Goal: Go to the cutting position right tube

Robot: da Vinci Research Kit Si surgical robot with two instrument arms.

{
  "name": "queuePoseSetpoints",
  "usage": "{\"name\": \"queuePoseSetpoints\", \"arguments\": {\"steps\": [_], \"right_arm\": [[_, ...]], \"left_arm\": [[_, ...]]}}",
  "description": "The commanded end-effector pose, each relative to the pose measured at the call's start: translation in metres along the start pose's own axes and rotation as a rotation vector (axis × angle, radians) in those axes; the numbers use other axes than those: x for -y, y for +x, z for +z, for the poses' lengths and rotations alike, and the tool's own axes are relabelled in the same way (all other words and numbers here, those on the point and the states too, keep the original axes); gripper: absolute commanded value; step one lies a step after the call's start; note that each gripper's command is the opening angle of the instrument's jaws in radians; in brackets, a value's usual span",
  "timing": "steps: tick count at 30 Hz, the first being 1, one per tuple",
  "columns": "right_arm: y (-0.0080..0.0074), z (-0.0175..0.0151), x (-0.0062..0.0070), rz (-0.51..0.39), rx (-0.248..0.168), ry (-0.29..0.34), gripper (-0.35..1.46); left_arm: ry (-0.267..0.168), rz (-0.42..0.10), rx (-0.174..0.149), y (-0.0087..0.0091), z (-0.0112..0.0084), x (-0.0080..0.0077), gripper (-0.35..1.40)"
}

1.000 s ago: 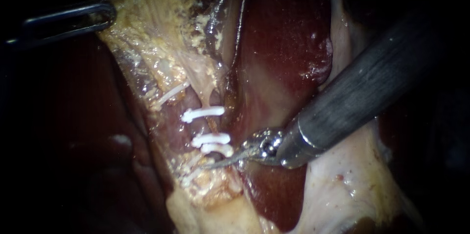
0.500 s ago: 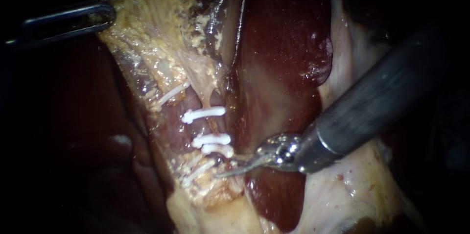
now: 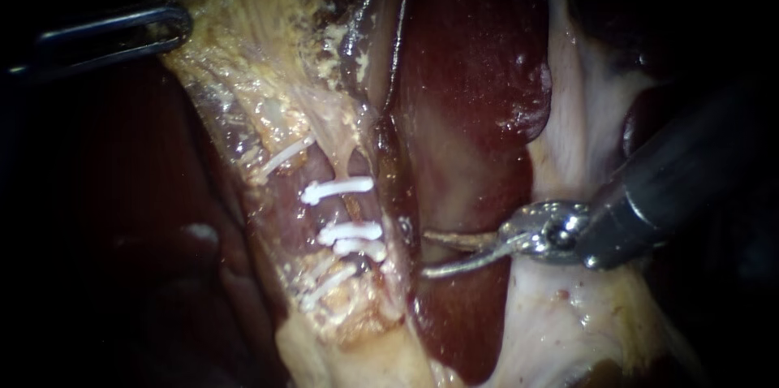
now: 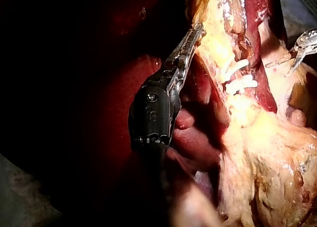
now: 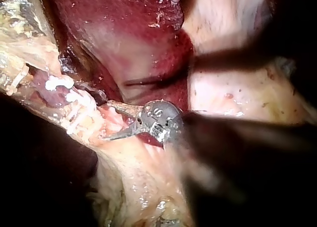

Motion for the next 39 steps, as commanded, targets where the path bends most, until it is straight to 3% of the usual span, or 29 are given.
{"name": "queuePoseSetpoints", "arguments": {"steps": [1, 7, 12, 15, 20, 29, 39], "right_arm": [[0.0004, 0.0000, 0.0002, 0.009, -0.013, -0.001, 1.35], [0.0026, 0.0021, 0.0002, 0.027, -0.039, 0.021, 1.34], [0.0038, 0.0047, -0.0011, 0.033, -0.037, 0.032, 1.32], [0.0042, 0.0053, -0.0020, 0.034, -0.014, 0.018, 1.30], [0.0041, 0.0053, -0.0034, 0.030, 0.021, -0.011, 1.29], [0.0027, 0.0063, -0.0047, 0.050, 0.075, -0.035, 1.27], [0.0042, 0.0087, -0.0060, 0.058, 0.084, -0.003, 1.27]], "left_arm": [[0.000, 0.000, 0.000, 0.0000, 0.0000, 0.0000, -0.35], [-0.001, 0.000, 0.000, 0.0001, 0.0001, 0.0001, -0.35], [-0.002, 0.000, 0.001, 0.0001, 0.0001, 0.0002, -0.35], [-0.002, 0.000, 0.001, 0.0001, 0.0001, 0.0002, -0.35], [-0.003, 0.000, 0.001, 0.0002, 0.0001, 0.0003, -0.35], [-0.003, 0.000, 0.001, 0.0002, 0.0001, 0.0004, -0.35], [-0.004, 0.000, 0.002, 0.0002, 0.0001, 0.0004, -0.35]]}}
